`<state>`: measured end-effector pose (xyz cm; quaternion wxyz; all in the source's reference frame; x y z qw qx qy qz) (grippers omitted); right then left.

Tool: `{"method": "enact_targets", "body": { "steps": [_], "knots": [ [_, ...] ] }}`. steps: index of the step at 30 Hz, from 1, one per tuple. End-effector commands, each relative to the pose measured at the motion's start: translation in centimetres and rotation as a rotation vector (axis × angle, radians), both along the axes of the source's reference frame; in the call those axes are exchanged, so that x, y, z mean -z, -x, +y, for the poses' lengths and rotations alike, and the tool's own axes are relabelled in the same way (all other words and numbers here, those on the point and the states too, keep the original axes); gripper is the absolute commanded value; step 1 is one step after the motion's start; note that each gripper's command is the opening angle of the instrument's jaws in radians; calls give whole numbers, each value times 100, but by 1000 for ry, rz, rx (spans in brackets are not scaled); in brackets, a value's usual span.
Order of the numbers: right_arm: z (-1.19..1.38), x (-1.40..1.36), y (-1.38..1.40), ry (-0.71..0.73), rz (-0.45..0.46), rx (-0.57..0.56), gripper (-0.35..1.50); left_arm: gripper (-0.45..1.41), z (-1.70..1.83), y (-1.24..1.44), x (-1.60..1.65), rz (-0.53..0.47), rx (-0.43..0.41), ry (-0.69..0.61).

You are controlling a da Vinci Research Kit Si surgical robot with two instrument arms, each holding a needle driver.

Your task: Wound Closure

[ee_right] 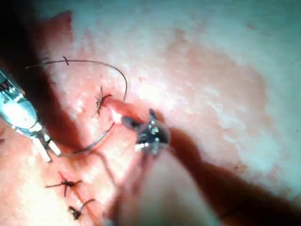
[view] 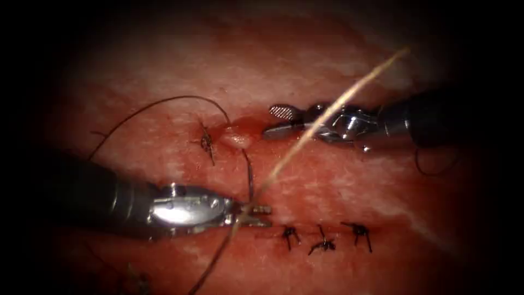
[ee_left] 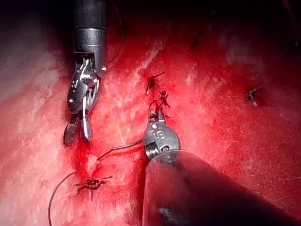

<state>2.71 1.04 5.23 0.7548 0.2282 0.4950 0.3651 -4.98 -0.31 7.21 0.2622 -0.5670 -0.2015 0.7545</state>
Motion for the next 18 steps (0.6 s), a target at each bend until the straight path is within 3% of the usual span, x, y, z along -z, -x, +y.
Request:
{"method": "enact_targets", "body": {
  "steps": [1,5,7,12,18],
  "knots": [
    [-9,-2,-4,-20,3,-2,135,-45,-7,4,0,24,-10,55],
    [-10,4,2,-68,10,-17,131,-45,-1,1,15,78,-11,165],
    [-5,16,13,-116,38,-38,130,-45,19,-10,35,150,10,313],
    [2,34,27,-189,83,-76,128,-45,59,-30,60,239,23,488],
    [0,53,27,-383,180,-124,121,-45,85,-40,75,311,38,593]
  ]
}}
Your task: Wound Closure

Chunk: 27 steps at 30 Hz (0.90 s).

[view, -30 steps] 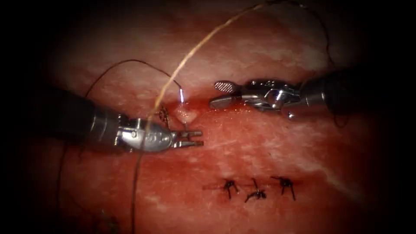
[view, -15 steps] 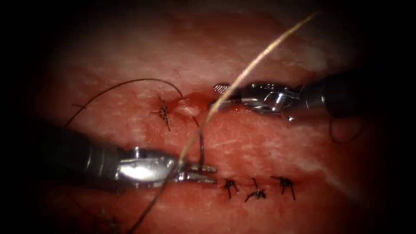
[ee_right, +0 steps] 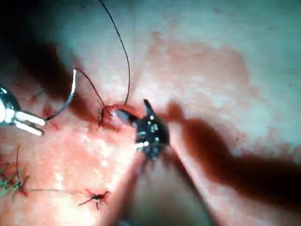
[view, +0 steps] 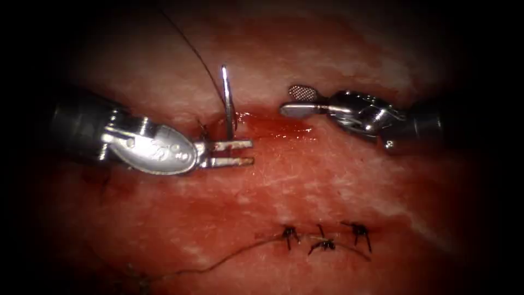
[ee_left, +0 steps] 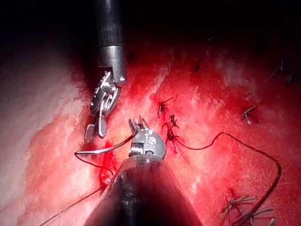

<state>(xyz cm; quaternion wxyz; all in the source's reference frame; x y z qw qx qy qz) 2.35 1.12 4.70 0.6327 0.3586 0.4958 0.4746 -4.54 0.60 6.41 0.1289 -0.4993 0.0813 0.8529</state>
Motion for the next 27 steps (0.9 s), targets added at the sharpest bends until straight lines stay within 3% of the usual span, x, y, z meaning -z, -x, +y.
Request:
{"method": "enact_targets", "body": {
  "steps": [1,7,16,20,27],
  "knots": [
    [-9,4,-11,-56,34,-9,121,-45,-4,5,-4,9,-5,11],
    [-17,11,-23,-122,97,18,116,-45,-7,8,-10,28,-10,42],
    [-33,18,-51,-316,152,65,104,-45,-58,21,-60,50,-53,77],
    [-38,21,-56,-363,177,87,103,-45,-60,21,-62,51,-53,79],
    [-55,8,-89,-399,182,100,103,-45,-62,28,-55,55,-68,99]
  ]
}}
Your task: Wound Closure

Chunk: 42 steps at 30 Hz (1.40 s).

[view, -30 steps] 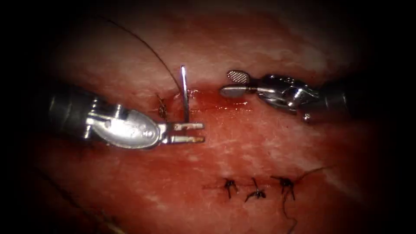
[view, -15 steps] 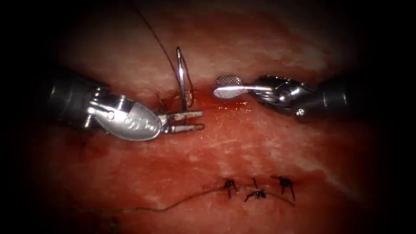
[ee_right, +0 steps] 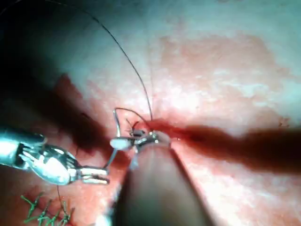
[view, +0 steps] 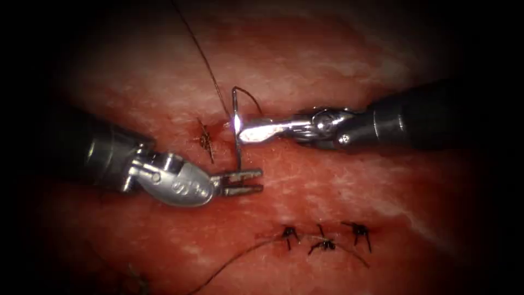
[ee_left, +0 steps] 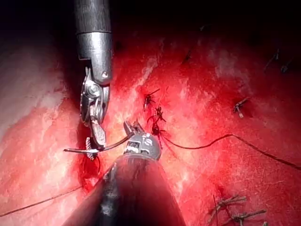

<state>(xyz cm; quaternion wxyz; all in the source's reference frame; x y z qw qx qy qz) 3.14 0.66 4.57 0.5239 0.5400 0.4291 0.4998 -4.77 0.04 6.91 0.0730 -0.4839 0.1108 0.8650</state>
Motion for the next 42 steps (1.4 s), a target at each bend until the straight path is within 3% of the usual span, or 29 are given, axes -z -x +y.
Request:
{"method": "enact_targets", "body": {
  "steps": [1,5,8,9,10,12,13,17,22,32,36,40,41,42],
  "knots": [
    [-8,-6,-13,1,7,11,103,-45,-6,5,-5,-2,-3,-2],
    [-3,-6,-21,-4,0,-6,101,-45,-7,5,-5,-2,-4,-2],
    [2,-10,-19,-2,-11,-22,68,-45,-8,5,-4,0,-6,3],
    [3,-11,-19,-1,-14,-28,68,-45,-8,5,-4,0,-6,3],
    [3,-12,-19,-6,-15,-28,74,-45,-8,5,-4,0,-6,3],
    [3,-11,-19,-12,-17,-35,110,-45,-8,6,-3,0,-6,3],
    [3,-10,-19,-19,-15,-37,118,-45,-8,6,-3,0,-6,3],
    [3,-6,-23,-23,-1,-49,130,-45,-8,6,-4,-2,-8,2],
    [2,0,-26,-28,9,-53,131,-45,-8,6,-4,0,-9,1],
    [3,2,-26,-37,30,-57,118,-45,-9,7,-4,0,-17,-2],
    [3,2,-26,-37,34,-52,94,-45,-9,7,-4,-2,-19,-2],
    [1,1,-26,-37,48,-30,37,-45,-9,7,-4,0,-21,-4],
    [1,1,-26,-37,53,-22,-5,-45,-9,7,-4,2,-24,1],
    [0,1,-26,-43,58,-14,-18,-45,-9,7,-4,4,-25,0]
  ]
}}
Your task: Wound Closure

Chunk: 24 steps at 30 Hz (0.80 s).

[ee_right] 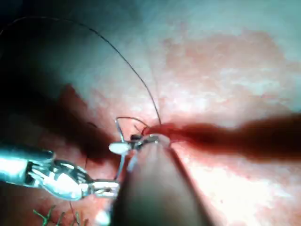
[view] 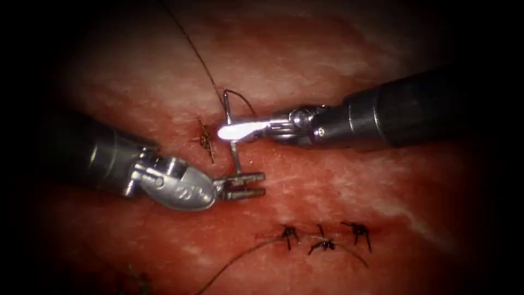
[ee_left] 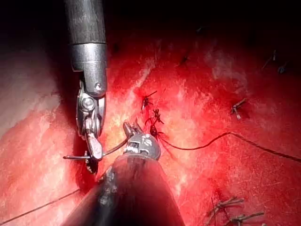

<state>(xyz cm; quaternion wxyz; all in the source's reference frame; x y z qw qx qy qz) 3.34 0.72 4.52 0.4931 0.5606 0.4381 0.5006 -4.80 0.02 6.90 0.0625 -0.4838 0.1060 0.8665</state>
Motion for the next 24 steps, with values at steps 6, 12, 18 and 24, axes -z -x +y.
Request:
{"method": "enact_targets", "body": {
  "steps": [6,12,18,24],
  "knots": [
    [-6,-5,-5,9,20,35,-35,-45,-7,5,-4,2,-13,-1],
    [8,-12,9,152,7,-15,-35,-33,-9,6,-3,8,-38,-1],
    [20,-20,26,240,-20,-81,-35,106,-2,0,4,-58,80,-224],
    [27,-26,33,453,-22,-121,-35,98,7,-17,16,-109,136,-342]
  ]
}}
